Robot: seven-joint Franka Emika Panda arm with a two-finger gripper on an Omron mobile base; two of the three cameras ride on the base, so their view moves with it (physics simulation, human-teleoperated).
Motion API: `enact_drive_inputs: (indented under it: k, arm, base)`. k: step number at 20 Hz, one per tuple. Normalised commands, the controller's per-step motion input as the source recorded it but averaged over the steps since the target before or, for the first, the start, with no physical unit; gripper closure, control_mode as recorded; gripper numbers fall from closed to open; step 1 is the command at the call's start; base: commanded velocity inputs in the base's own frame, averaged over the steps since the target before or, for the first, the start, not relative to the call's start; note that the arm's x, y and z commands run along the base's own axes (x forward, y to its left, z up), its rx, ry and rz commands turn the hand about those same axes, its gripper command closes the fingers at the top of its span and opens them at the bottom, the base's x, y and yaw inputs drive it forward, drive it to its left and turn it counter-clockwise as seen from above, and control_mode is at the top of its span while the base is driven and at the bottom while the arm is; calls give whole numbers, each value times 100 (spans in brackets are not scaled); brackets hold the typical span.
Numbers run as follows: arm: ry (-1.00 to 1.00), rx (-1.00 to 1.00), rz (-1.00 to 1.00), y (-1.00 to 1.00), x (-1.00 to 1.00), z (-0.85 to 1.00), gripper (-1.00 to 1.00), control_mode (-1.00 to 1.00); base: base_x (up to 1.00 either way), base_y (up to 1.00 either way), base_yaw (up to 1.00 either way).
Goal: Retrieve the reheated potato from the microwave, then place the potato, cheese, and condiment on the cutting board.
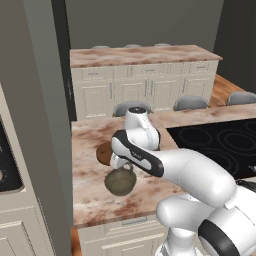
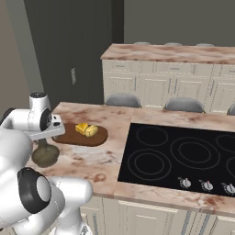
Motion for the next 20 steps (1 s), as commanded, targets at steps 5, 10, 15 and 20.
enact_drive_inputs:
  k: [5, 10, 15, 20]
  arm:
    - [-1, 0, -7, -1, -1, -39, 100, -100]
    - [-1, 1, -7, 0, 0, -38, 100, -100]
    - [0, 5, -9, -1, 0, -40, 100, -100]
    - [-1, 8, -9, -5, 0, -38, 100, -100]
  base:
    - [0, 0, 0]
    - [0, 0, 0]
    - [0, 0, 0]
    - [0, 0, 0]
